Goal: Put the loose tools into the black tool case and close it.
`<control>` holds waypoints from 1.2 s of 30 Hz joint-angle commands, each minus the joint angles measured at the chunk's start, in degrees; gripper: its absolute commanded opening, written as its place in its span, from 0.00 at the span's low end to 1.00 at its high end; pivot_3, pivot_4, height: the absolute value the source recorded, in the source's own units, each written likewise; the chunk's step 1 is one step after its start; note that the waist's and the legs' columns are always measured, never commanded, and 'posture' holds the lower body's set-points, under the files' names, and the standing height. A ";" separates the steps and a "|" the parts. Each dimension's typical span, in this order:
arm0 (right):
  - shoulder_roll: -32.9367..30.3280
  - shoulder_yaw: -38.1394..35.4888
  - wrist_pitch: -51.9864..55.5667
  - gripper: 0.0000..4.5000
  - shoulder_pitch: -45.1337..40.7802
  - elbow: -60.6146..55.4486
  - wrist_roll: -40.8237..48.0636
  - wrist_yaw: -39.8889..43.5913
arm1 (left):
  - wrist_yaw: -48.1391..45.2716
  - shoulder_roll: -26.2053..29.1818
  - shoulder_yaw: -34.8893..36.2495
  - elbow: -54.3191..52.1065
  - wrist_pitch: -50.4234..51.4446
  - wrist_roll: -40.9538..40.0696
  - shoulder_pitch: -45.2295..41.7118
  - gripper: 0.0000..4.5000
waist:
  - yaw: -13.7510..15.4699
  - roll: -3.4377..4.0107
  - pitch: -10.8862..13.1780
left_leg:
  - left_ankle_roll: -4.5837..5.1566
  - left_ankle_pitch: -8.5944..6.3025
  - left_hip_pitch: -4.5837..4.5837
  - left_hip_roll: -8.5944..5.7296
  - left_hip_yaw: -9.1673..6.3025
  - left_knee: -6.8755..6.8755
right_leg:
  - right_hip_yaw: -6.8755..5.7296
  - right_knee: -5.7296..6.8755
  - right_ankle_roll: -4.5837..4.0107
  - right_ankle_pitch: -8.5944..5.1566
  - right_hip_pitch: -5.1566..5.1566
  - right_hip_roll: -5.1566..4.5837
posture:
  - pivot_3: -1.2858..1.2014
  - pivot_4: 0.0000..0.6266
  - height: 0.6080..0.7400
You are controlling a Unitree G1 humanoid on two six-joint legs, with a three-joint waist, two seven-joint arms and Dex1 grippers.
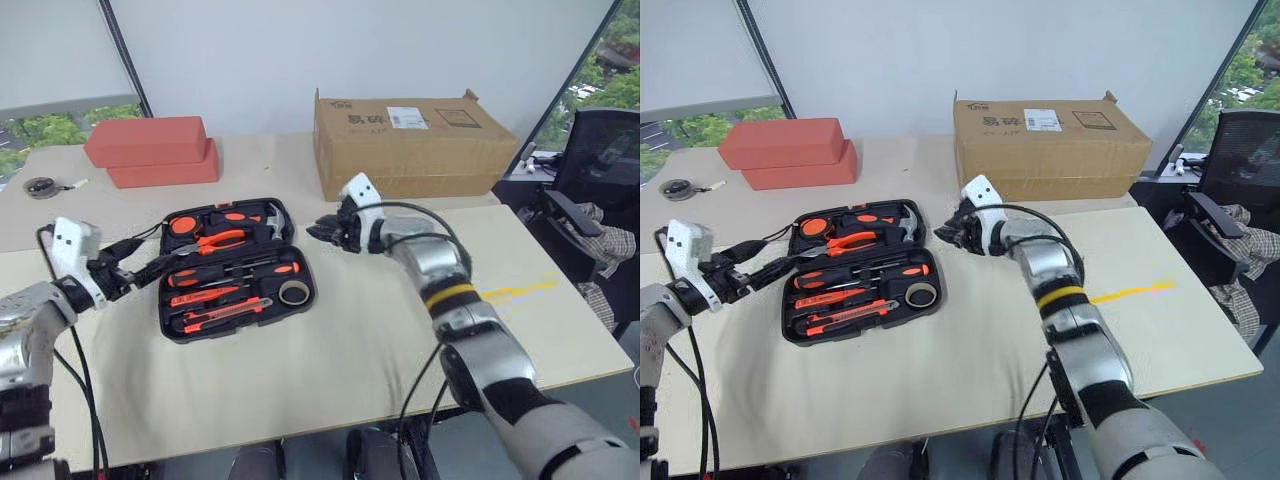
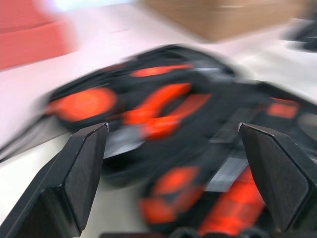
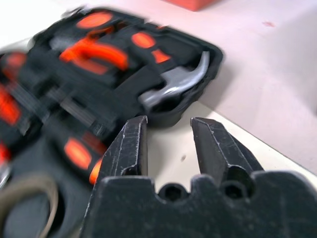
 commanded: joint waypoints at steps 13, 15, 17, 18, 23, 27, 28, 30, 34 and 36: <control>9.94 -15.19 -2.95 0.33 -12.60 25.48 6.24 -9.07 | 9.65 -2.93 -0.10 27.62 0.31 4.65 -18.35 1.00 | -0.62 -0.09 -0.03 | -0.20 0.07 -0.32 -0.07 0.01 -0.22 | -0.11 -0.01 0.05 0.05 -0.11 -0.05 | 0.52 0.24 0.80; 10.84 -15.13 -3.73 0.33 -12.78 26.31 5.19 -10.55 | 10.32 -3.33 -0.39 30.05 0.11 5.25 -19.85 1.00 | -0.92 -0.10 -0.03 | -0.20 0.07 -0.32 -0.07 -0.03 -0.22 | -0.13 0.02 0.05 0.05 -0.11 -0.05 | 0.52 0.24 0.80; 11.59 -15.90 -3.72 0.33 -12.99 26.93 5.28 -11.85 | 10.56 -3.66 -0.61 31.47 -0.22 5.78 -20.92 1.00 | -1.13 -0.10 -0.03 | -0.19 0.06 -0.31 -0.07 -0.05 -0.23 | -0.14 0.04 0.05 0.05 -0.10 -0.05 | 0.52 0.24 0.80; 11.93 -16.09 -3.82 0.33 -13.08 27.18 5.18 -12.60 | 10.42 -3.85 -0.87 31.78 -0.22 6.05 -21.26 1.00 | -1.23 -0.10 -0.03 | -0.19 0.06 -0.31 -0.07 -0.05 -0.23 | -0.14 0.06 0.05 0.06 -0.10 -0.05 | 0.52 0.24 0.80; 12.94 -15.68 -5.24 0.33 -13.13 27.79 3.78 -13.94 | 8.70 -4.97 -2.06 31.92 0.60 6.71 -21.85 1.00 | -1.38 -0.11 -0.04 | -0.19 0.06 -0.26 -0.07 -0.08 -0.23 | -0.13 0.16 0.05 0.07 -0.10 -0.05 | 0.52 0.24 0.80; 12.88 -16.01 -5.82 0.33 -12.81 27.67 3.35 -13.46 | 8.19 -5.79 -2.89 33.18 0.62 7.30 -22.77 1.00 | -1.36 -0.12 -0.05 | -0.19 0.07 -0.26 -0.07 -0.10 -0.23 | -0.13 0.19 0.05 0.07 -0.10 -0.05 | 0.52 0.24 0.80; 12.74 -16.06 -5.94 0.35 -12.67 27.60 3.30 -13.29 | 8.27 -5.91 -2.91 33.59 0.56 7.42 -23.13 0.94 | -1.36 -0.13 -0.05 | -0.19 0.07 -0.26 -0.08 -0.10 -0.23 | -0.12 0.19 0.05 0.06 -0.10 -0.05 | 0.52 0.24 0.80; 12.24 -15.88 -6.34 0.35 -12.29 27.40 3.02 -13.00 | 8.58 -6.11 -2.91 34.92 0.45 7.72 -24.23 0.83 | -1.33 -0.13 -0.05 | -0.18 0.07 -0.26 -0.08 -0.12 -0.23 | -0.13 0.20 0.05 0.06 -0.10 -0.05 | 0.52 0.24 0.80; 11.01 -15.39 -7.28 0.35 -11.62 27.06 2.21 -12.65 | 7.51 -6.41 -3.58 36.66 0.57 8.37 -25.73 0.49 | -1.27 -0.13 -0.05 | -0.18 0.07 -0.25 -0.09 -0.12 -0.23 | -0.13 0.22 0.05 0.06 -0.09 -0.05 | 0.52 0.24 0.80; 10.14 -15.38 -7.51 0.35 -11.39 26.85 2.02 -12.28 | 7.20 -6.68 -3.80 36.78 0.66 8.60 -26.13 0.32 | -1.19 -0.13 -0.05 | -0.18 0.07 -0.24 -0.12 -0.15 -0.23 | -0.13 0.23 0.05 0.06 -0.08 -0.06 | 0.52 0.24 0.80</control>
